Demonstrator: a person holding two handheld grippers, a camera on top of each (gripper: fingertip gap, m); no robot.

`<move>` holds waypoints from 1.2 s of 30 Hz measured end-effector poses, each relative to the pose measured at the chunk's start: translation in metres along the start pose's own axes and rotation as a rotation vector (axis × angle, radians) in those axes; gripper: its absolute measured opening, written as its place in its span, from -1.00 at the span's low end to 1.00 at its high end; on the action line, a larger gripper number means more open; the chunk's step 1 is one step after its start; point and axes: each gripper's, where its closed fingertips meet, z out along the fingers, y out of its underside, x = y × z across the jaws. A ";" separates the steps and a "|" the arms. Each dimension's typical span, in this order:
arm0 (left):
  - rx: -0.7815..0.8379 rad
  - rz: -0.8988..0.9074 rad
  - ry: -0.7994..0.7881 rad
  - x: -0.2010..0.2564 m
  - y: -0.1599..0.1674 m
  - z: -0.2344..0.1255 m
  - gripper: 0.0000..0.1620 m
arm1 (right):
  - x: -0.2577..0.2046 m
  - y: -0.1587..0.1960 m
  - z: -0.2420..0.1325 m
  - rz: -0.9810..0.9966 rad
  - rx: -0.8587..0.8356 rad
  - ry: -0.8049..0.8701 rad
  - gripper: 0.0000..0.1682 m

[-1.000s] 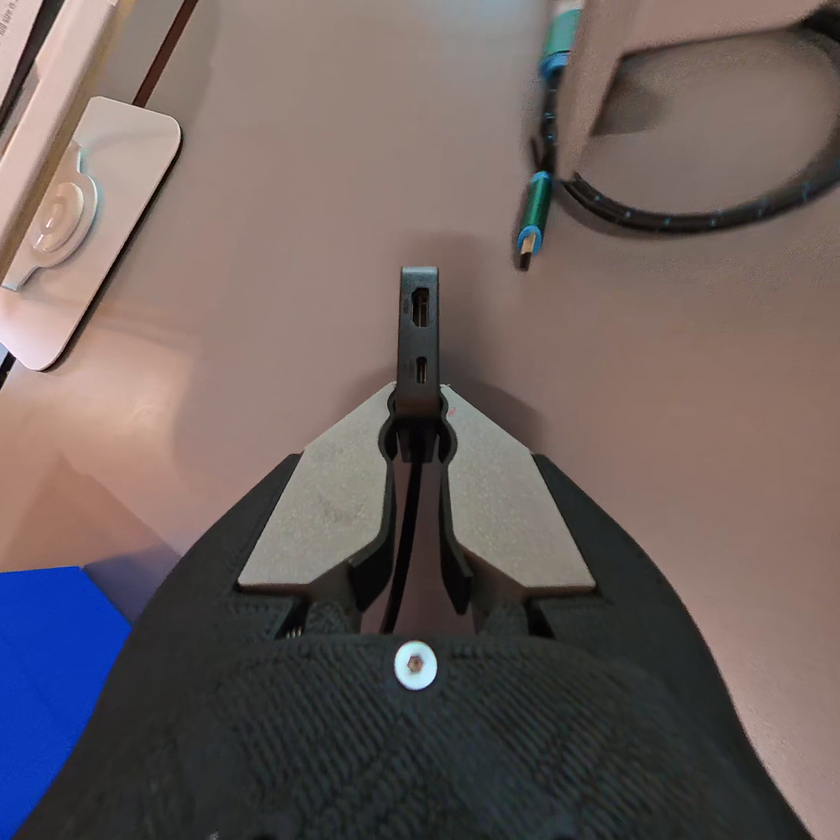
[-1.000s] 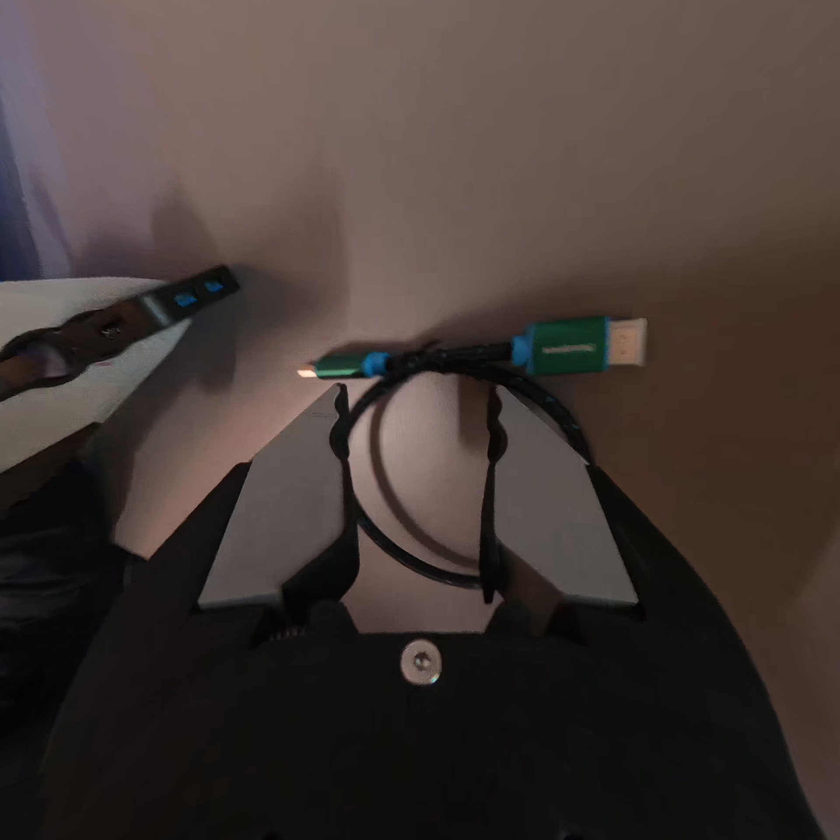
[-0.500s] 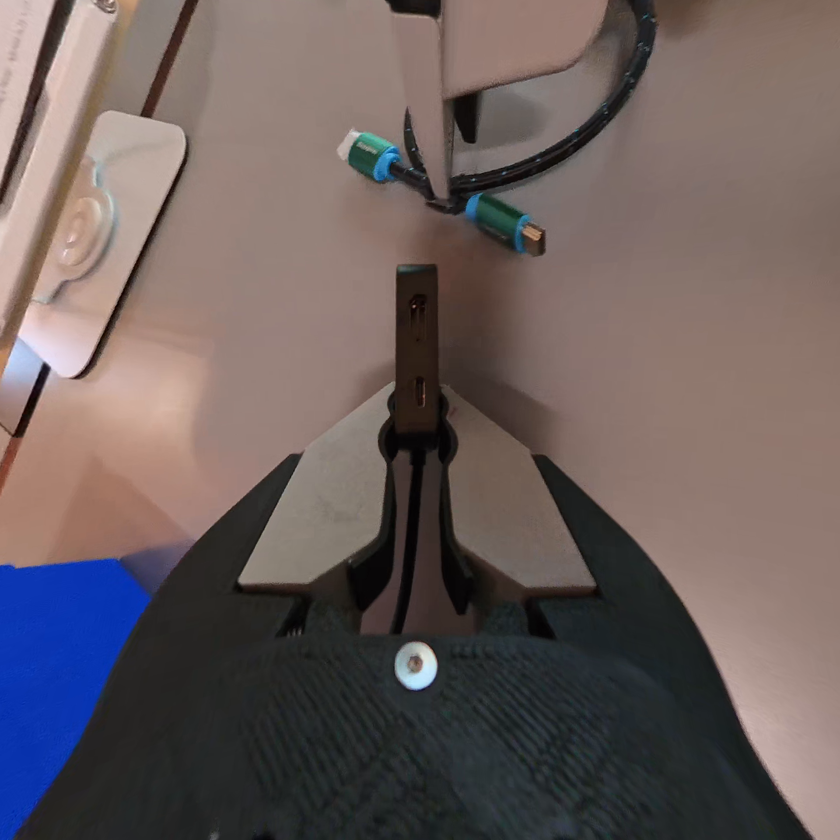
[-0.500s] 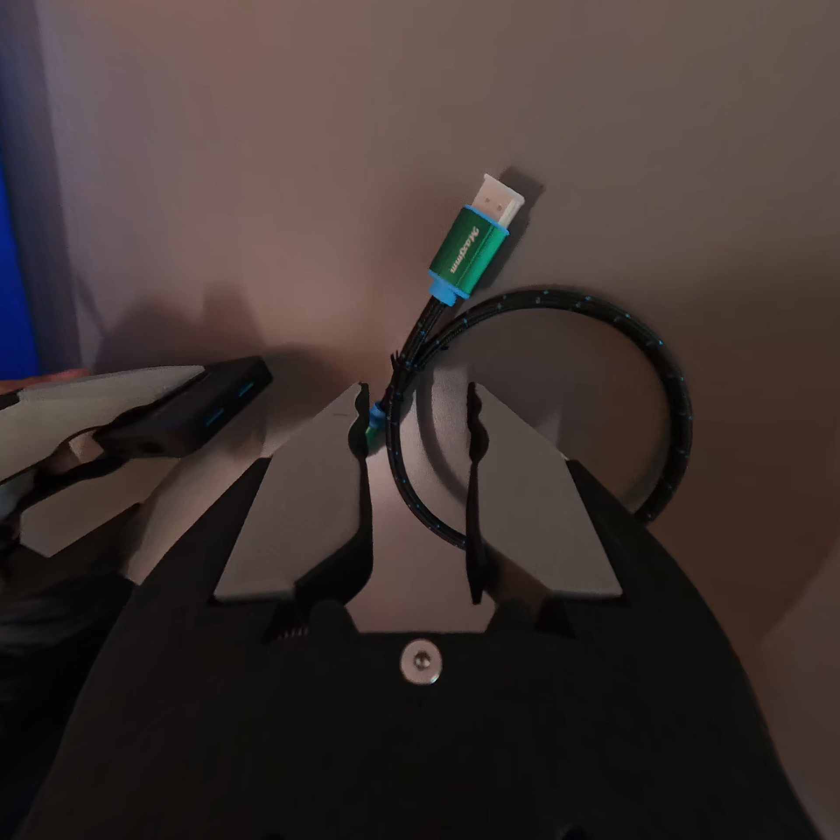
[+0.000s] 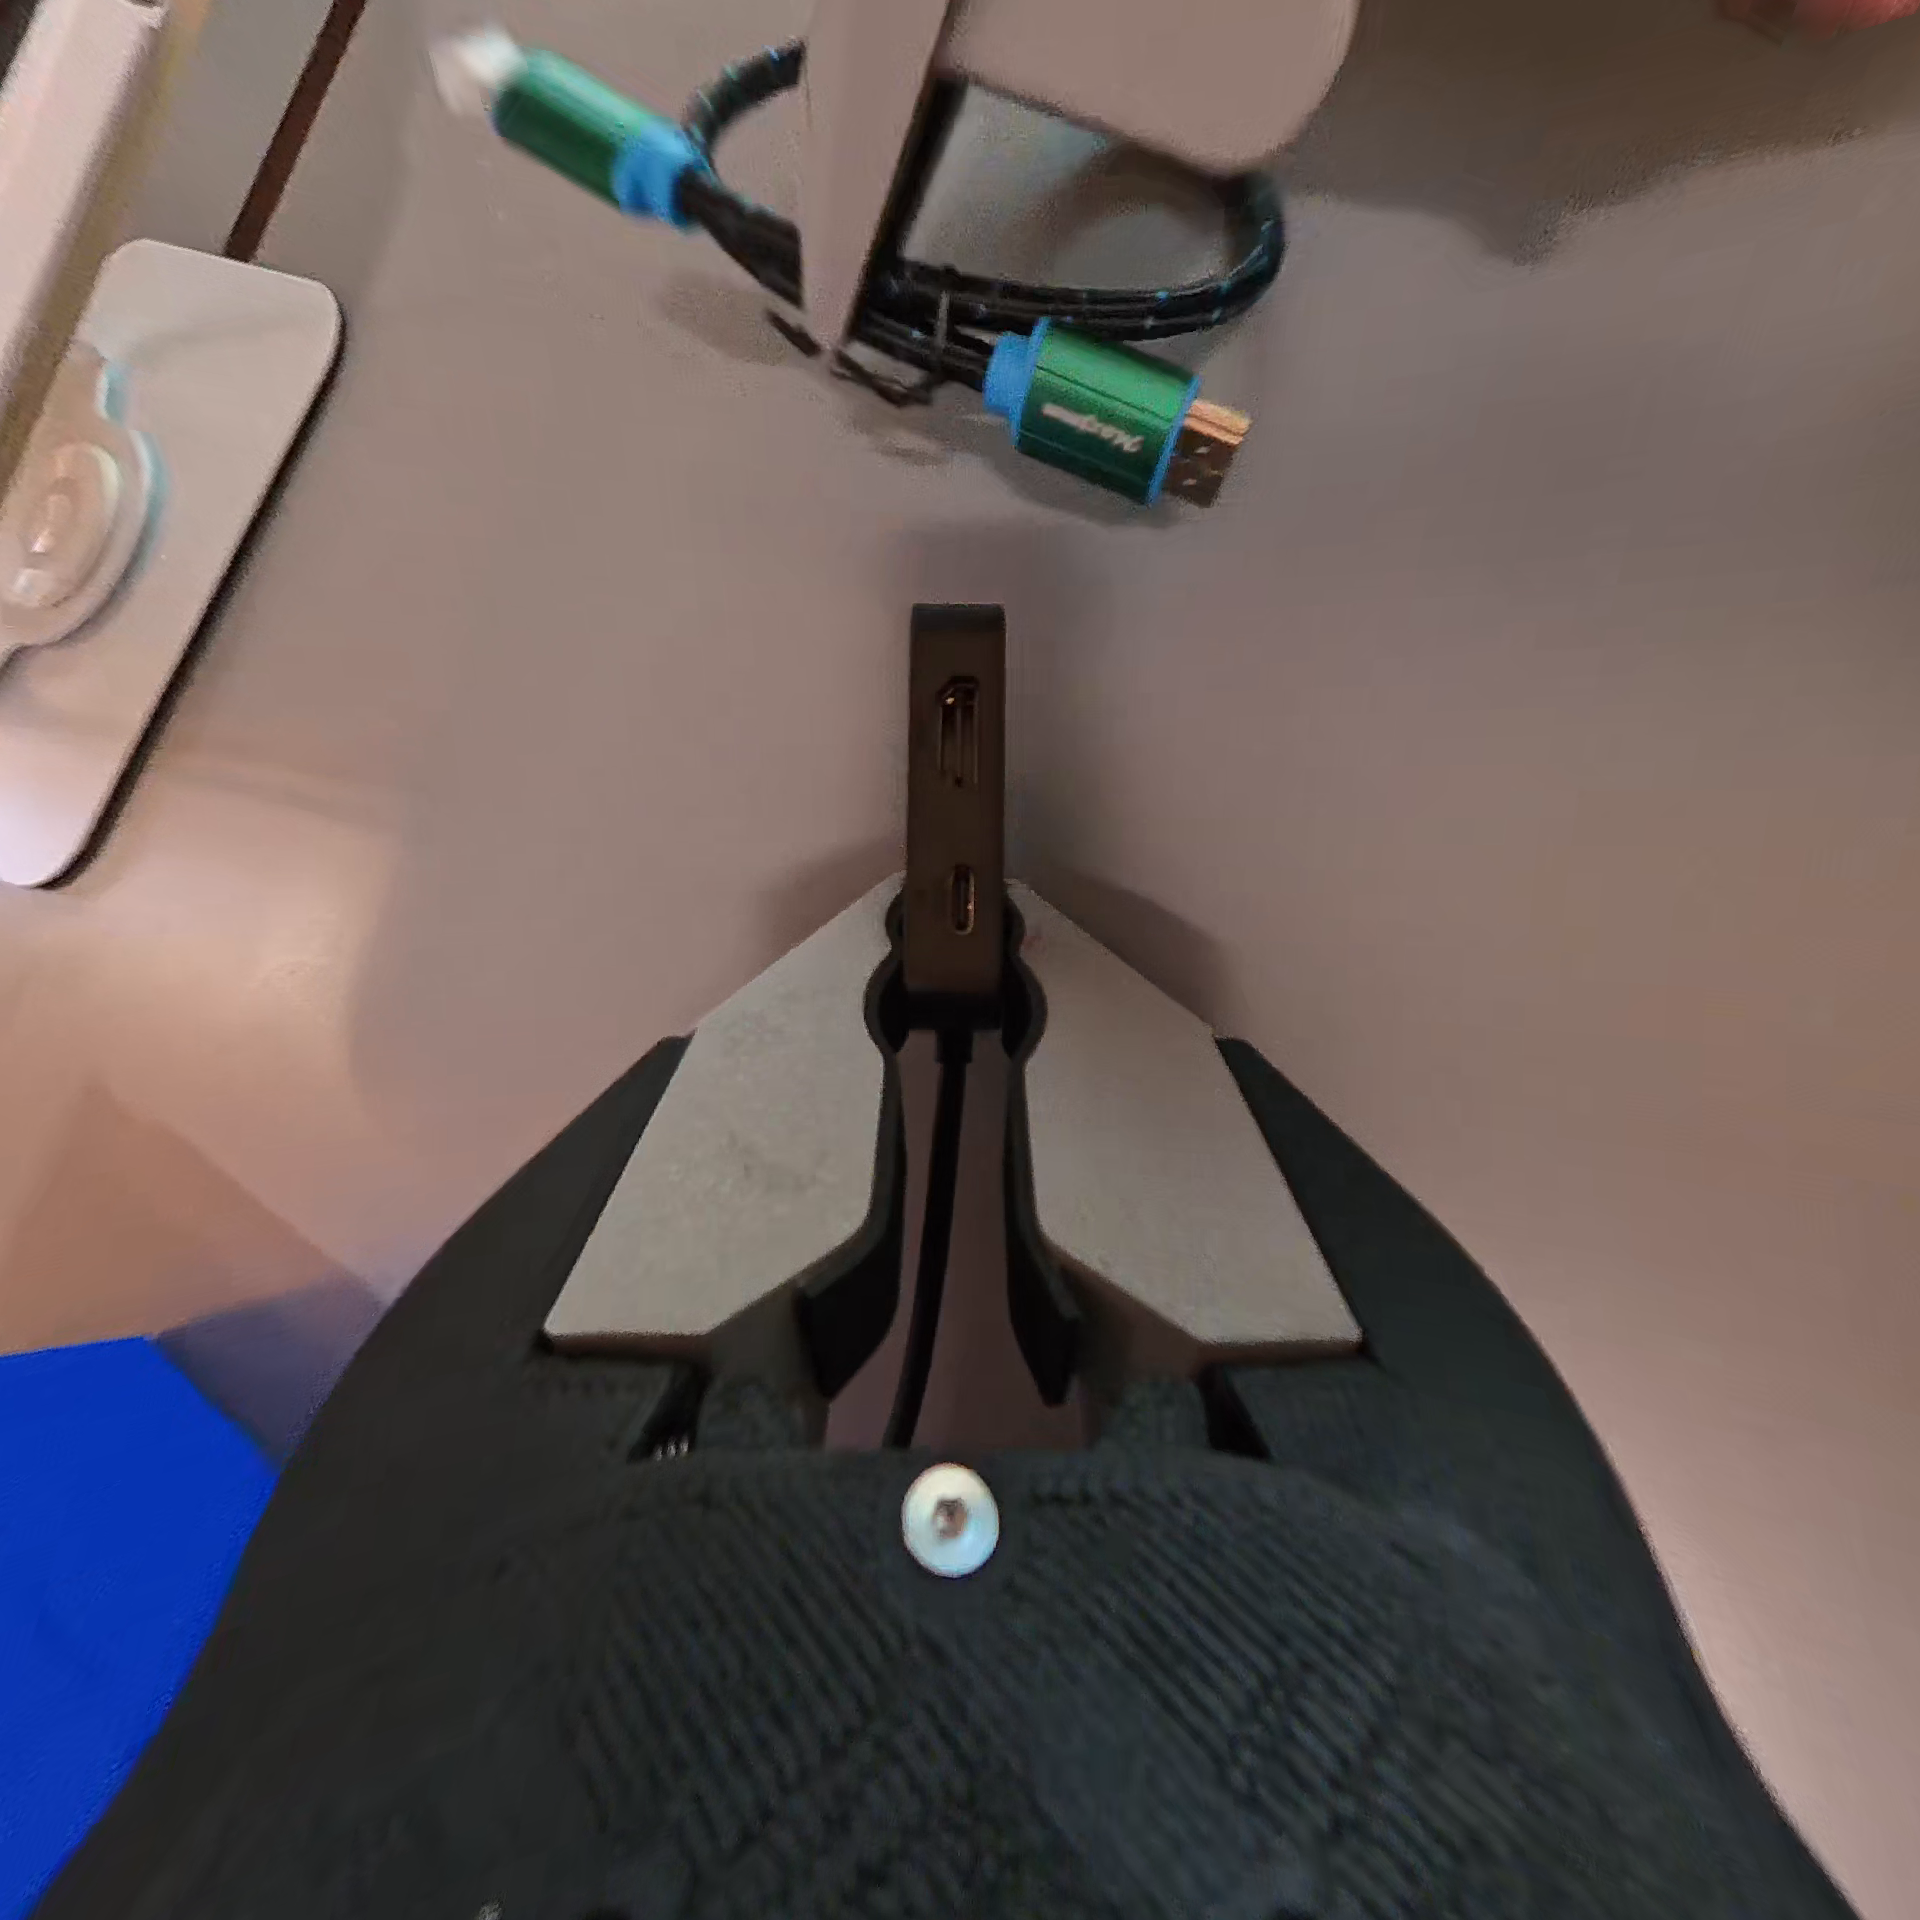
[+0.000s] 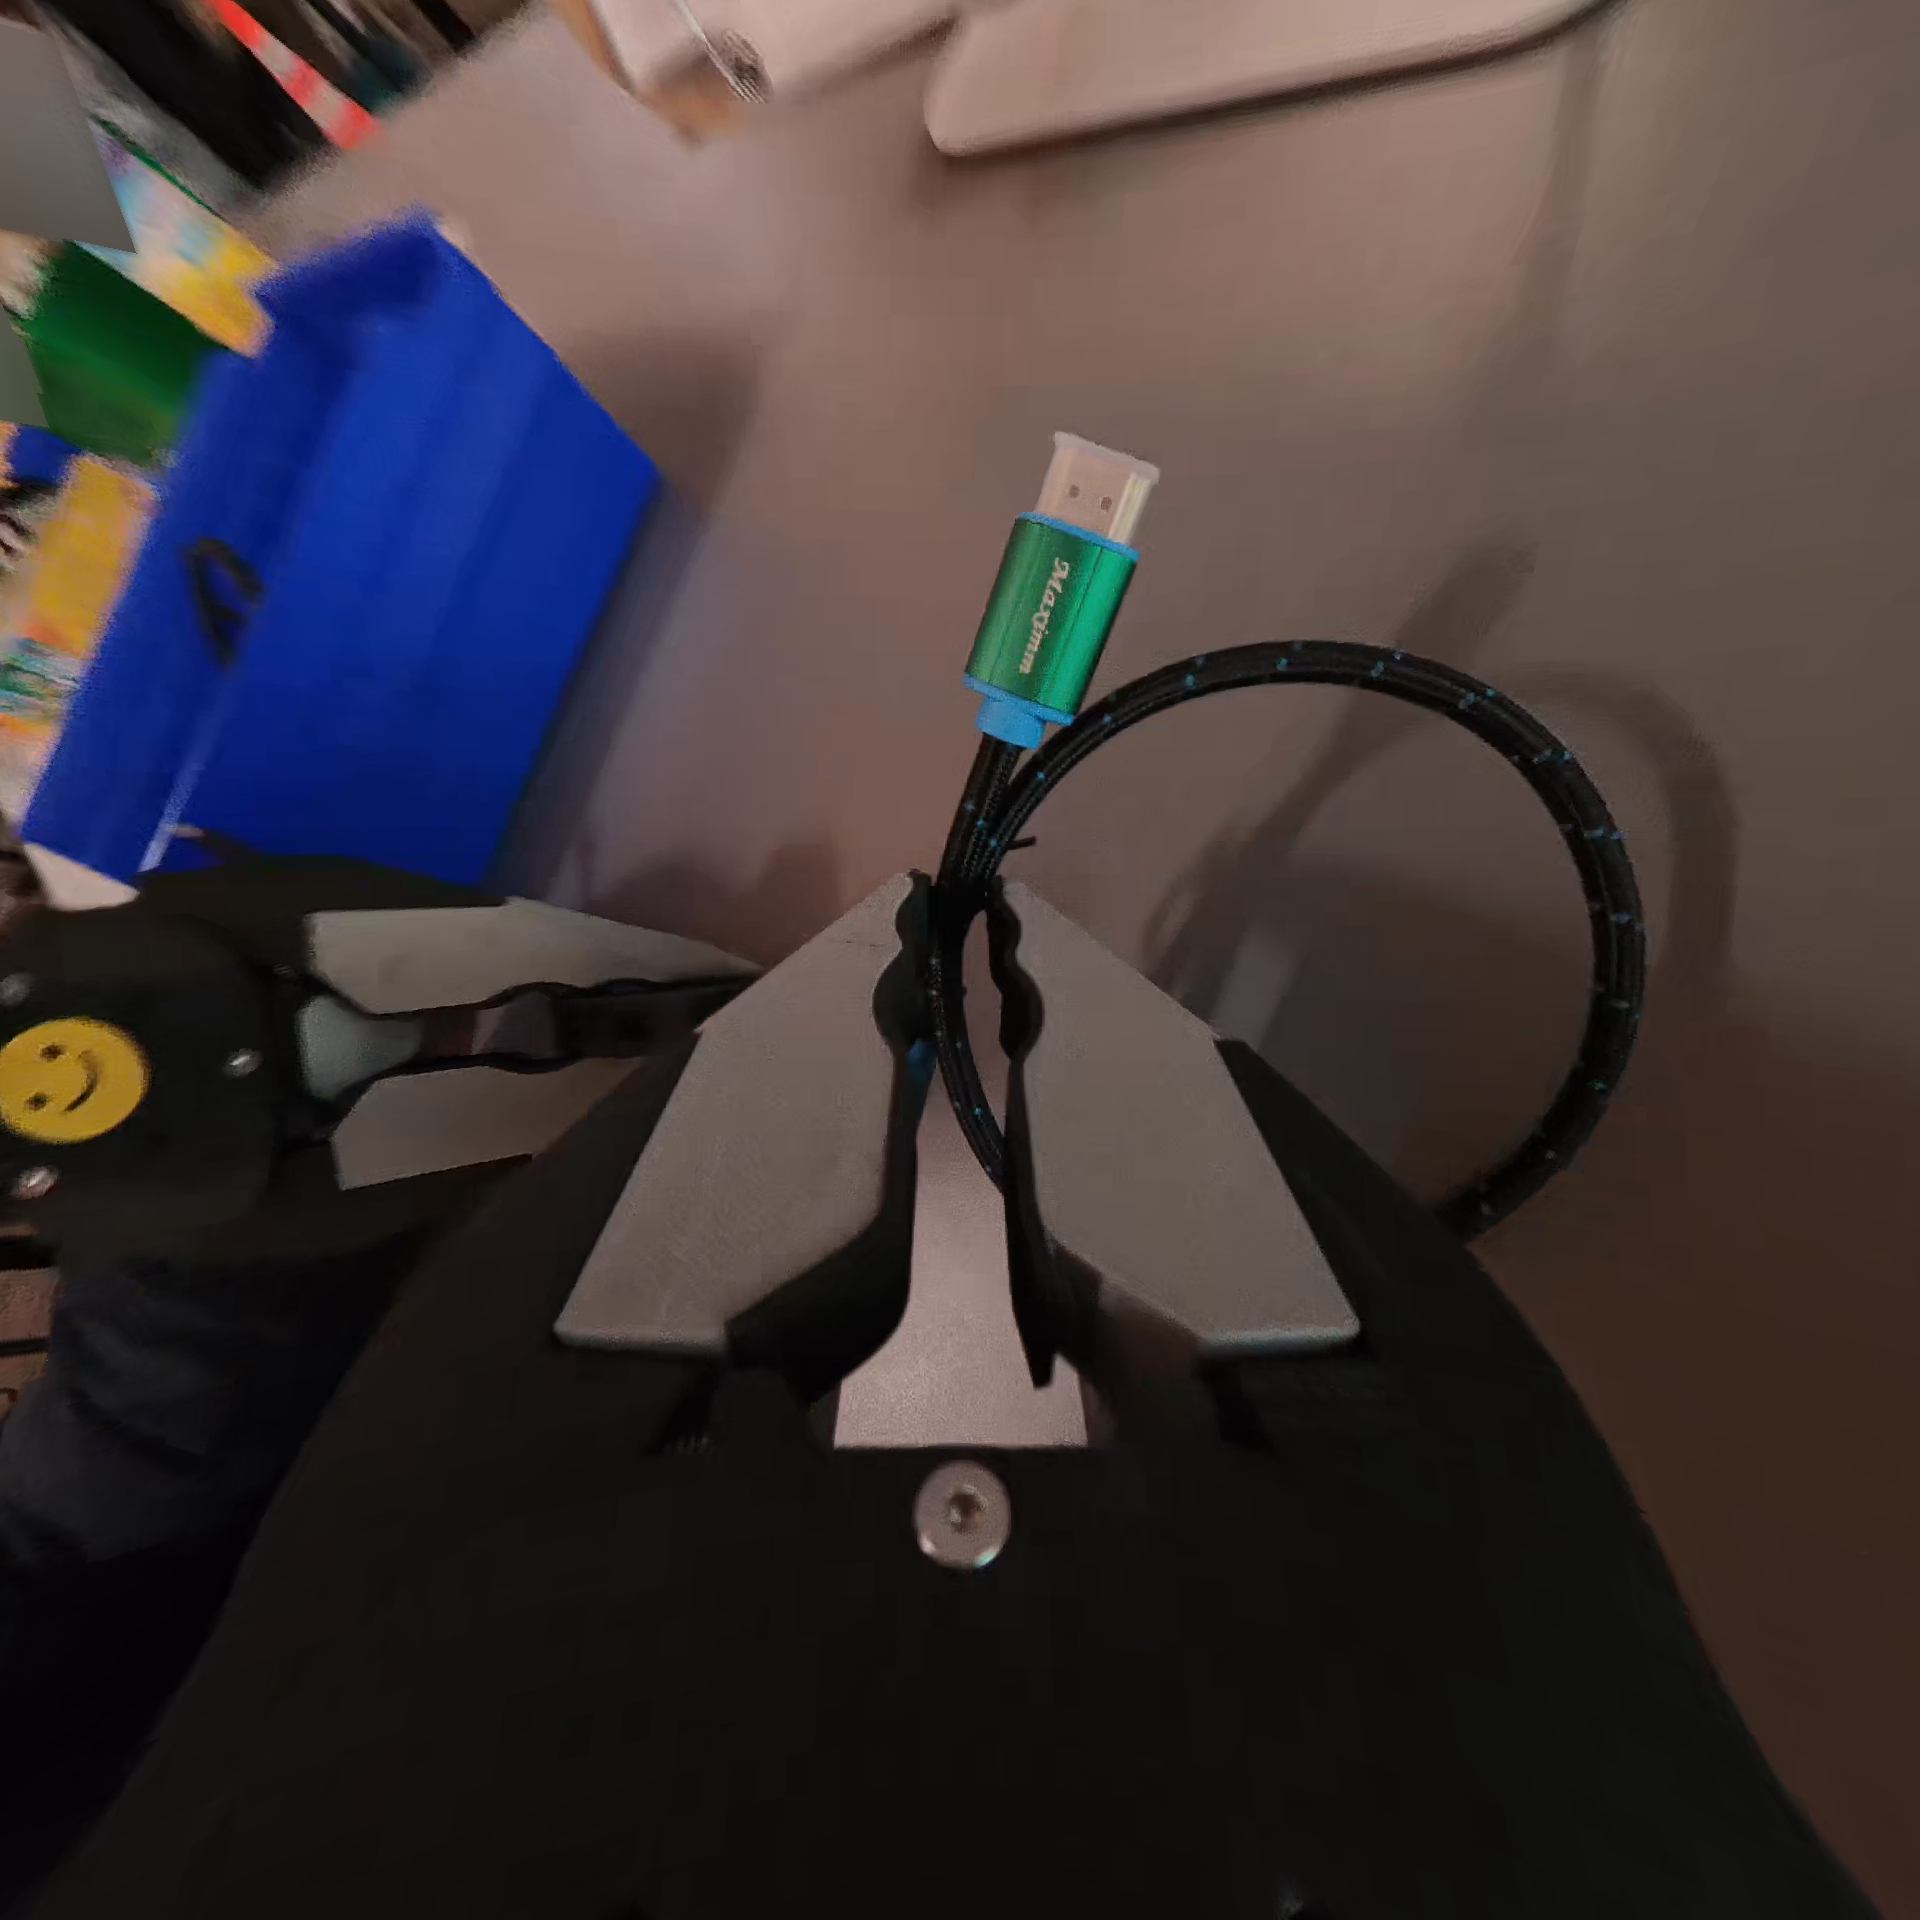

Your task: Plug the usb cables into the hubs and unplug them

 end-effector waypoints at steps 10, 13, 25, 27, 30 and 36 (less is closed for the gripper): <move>0.026 0.165 -0.051 0.007 -0.008 0.003 -0.86 | -0.027 -0.010 -0.046 -0.231 0.359 -0.186 -0.91; 0.041 0.374 -0.143 0.017 -0.014 0.010 -0.86 | -0.021 -0.012 -0.052 -0.289 0.386 -0.148 -0.92; 0.024 0.312 -0.112 0.037 -0.019 0.003 -0.55 | -0.012 -0.023 -0.073 -0.319 0.468 -0.173 -0.92; 0.026 0.251 -0.069 0.042 -0.019 -0.001 -0.45 | -0.015 -0.025 -0.079 -0.325 0.491 -0.185 -0.92; 0.010 0.185 -0.039 0.043 -0.018 -0.009 -0.36 | -0.021 -0.025 -0.084 -0.331 0.499 -0.213 -0.92; 0.193 0.036 -0.012 0.039 -0.067 -0.038 -0.47 | -0.033 -0.021 -0.086 -0.330 0.497 -0.260 -0.92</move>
